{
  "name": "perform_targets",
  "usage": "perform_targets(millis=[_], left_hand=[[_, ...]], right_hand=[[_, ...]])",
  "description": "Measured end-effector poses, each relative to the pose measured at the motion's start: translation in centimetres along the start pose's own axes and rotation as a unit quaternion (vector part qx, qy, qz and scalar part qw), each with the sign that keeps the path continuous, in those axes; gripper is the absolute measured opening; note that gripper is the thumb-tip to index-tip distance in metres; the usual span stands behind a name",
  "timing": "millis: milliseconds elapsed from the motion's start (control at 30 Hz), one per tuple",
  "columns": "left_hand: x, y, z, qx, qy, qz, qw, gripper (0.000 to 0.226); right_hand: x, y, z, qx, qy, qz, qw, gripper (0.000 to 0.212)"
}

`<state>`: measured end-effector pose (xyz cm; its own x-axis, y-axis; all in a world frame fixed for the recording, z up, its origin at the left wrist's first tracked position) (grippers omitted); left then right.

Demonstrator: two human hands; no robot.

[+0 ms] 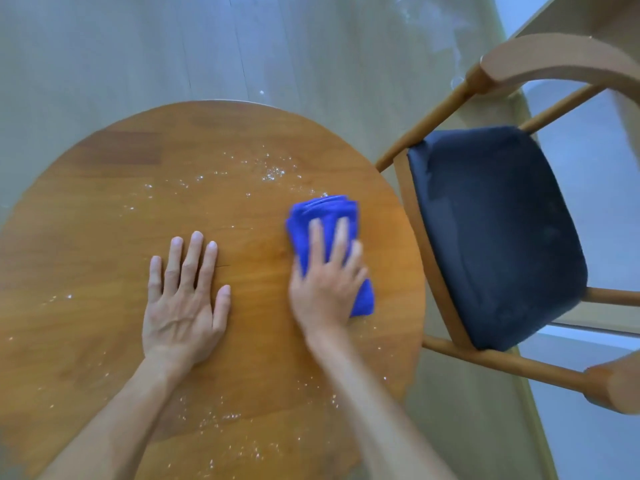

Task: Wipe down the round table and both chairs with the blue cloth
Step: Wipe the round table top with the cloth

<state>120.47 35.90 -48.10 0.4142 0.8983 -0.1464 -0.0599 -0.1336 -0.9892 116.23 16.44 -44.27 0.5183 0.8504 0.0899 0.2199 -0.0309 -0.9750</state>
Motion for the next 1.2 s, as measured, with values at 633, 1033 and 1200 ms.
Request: perform_targets(millis=[633, 1033, 1200], left_hand=[[0.0, -0.3, 0.1, 0.016, 0.000, 0.013, 1.000, 0.068], [0.2, -0.1, 0.1, 0.029, 0.002, 0.015, 0.999, 0.066], [0.1, 0.2, 0.0, 0.031, 0.000, 0.012, 0.999, 0.067]], right_hand=[[-1.4, 0.3, 2.1, 0.043, -0.188, -0.043, 0.980, 0.057], [6.8, 3.8, -11.5, 0.053, 0.037, -0.033, 0.997, 0.062], [18.7, 3.6, -7.2, 0.100, -0.330, -0.108, 0.932, 0.053]])
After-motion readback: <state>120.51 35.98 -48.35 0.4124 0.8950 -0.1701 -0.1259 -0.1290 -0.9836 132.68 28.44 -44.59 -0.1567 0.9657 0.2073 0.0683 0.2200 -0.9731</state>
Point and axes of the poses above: each hand's wrist, its own z-axis away from the middle knuckle, its own y-axis out of the palm, x = y × z, the point moved 8 cm from there along -z, towards the middle knuckle, and after that the axes turned 2 degrees about -x, right-handed, at the moved point
